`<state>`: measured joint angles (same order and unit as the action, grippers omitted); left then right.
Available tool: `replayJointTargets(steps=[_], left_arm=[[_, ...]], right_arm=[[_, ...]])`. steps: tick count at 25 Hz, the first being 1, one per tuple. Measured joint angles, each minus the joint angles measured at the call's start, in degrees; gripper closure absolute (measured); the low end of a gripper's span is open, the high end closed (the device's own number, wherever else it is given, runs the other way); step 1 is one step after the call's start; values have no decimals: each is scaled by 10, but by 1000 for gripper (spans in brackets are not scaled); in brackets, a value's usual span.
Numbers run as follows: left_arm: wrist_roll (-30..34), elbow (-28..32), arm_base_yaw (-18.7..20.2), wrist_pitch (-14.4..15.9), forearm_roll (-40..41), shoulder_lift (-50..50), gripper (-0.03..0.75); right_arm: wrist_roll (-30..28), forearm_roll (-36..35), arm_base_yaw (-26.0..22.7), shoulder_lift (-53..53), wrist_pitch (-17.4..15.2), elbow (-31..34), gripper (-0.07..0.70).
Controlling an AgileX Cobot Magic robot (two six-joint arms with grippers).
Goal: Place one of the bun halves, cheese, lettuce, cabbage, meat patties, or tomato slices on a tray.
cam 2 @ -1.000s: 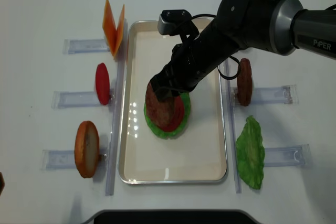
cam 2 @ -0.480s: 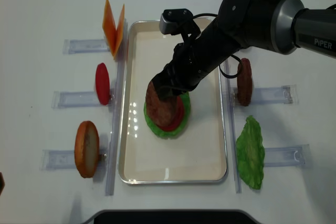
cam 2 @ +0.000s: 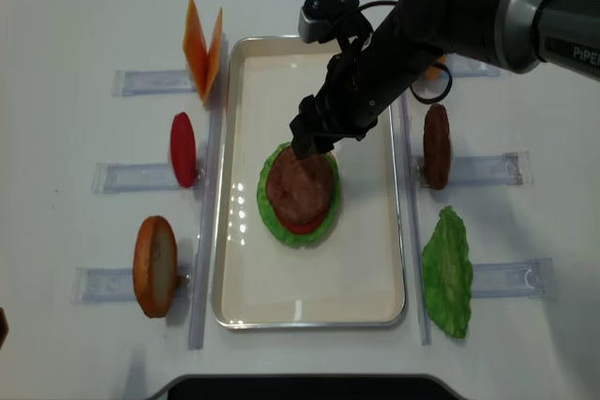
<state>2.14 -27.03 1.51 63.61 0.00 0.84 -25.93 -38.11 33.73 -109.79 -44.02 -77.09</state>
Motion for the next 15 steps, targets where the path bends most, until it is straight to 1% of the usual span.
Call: replayJointTargets(steps=[2,4,5,7,8,10,12,13,15], left_arm=[[0,0,0,0,0,0,716],[0,0,0,0,0,0,716],[0,0,0,0,0,0,716],[0,0,0,0,0,0,716],[0,0,0,0,0,0,716],[0,0,0,0,0,0,716],[0,0,0,0,0,0,716],[0,0,0,0,0,0,716],[0,0,0,0,0,0,716]], right_arm=[[57,57,0,12,-22,-26,176],[139,116,1,23,-51,-56,176],[181,152,2,28,-71,-69,176],[246,230,6,33,-109,-95,181],[272,261,8,34,-122,-102,187],[302,318,9,34,-144,-107,199],[316,342,-5,34,-162,-107,206],[316,345,-18,34,-168,-107,208],[308,345,-67,34,-178,-107,209]])
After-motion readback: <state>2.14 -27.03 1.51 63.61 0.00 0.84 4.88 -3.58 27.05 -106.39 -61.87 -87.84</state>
